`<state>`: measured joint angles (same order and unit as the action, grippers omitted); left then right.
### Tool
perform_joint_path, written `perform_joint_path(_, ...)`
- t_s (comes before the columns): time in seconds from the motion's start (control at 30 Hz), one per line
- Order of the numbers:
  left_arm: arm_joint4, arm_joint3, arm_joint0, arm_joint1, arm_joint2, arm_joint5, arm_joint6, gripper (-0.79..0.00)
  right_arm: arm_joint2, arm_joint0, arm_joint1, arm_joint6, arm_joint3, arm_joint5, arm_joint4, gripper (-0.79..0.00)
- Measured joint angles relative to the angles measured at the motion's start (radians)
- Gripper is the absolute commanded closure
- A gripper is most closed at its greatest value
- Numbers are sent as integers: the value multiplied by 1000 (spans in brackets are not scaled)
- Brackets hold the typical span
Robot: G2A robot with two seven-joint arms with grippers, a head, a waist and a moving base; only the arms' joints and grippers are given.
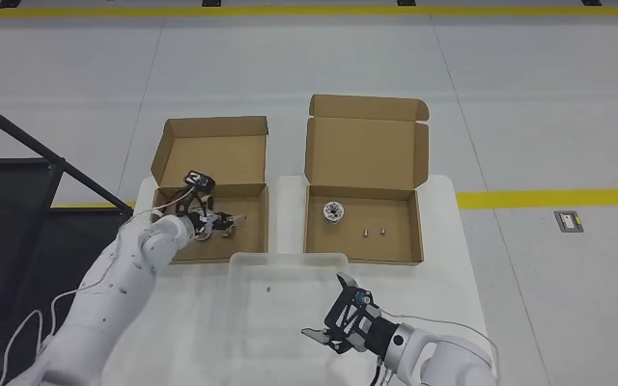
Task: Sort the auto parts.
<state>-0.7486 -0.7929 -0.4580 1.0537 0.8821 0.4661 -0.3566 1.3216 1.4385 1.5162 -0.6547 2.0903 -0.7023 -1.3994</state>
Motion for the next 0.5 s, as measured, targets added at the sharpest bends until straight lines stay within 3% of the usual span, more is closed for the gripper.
perform_joint_path(0.2,7,-263,-143,-69,153,-31,-33,-785,0,0,0,0,0,0,0,-785)
perform_joint_path(0.33,42,-492,-304,-119,307,-56,-51,-785,0,0,0,0,0,0,0,-785)
perform_joint_path(0.5,74,-711,-485,-157,477,-79,-59,-785,0,0,0,0,0,0,0,-785)
